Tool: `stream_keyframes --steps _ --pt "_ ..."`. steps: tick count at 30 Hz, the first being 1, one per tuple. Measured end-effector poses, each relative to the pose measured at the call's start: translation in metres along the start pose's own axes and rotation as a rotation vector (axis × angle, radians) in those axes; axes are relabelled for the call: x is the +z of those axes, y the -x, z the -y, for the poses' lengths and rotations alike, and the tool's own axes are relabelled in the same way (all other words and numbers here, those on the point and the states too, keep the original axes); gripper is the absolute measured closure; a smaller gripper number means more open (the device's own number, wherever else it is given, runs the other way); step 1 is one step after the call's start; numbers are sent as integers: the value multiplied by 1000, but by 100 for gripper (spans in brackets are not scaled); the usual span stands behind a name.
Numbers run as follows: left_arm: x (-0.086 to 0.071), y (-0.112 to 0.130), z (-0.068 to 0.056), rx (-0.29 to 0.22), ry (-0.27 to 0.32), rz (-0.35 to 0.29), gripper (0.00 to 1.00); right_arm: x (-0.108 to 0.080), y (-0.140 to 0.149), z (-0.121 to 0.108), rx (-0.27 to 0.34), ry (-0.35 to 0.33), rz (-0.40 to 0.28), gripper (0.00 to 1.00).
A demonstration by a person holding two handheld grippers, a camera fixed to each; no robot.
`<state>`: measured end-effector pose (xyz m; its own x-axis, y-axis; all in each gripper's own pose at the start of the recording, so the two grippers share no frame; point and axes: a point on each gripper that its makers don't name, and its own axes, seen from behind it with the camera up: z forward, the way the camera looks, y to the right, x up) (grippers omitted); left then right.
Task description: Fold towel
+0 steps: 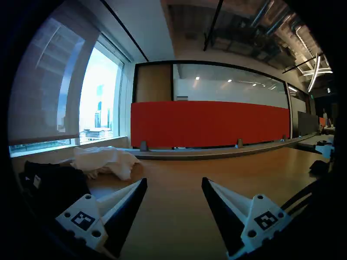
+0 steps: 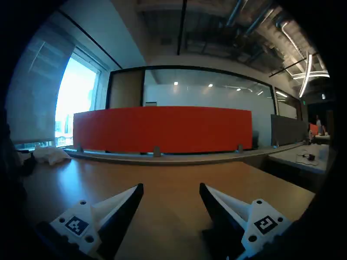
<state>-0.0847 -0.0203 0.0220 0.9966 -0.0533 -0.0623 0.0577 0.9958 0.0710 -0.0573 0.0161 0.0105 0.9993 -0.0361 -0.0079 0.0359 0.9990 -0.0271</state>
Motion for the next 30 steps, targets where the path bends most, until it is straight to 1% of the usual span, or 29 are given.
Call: stream_keyframes --steps 30 --pt "-1 -3 1 0 1 2 7 0 0 0 0 0 0 0"
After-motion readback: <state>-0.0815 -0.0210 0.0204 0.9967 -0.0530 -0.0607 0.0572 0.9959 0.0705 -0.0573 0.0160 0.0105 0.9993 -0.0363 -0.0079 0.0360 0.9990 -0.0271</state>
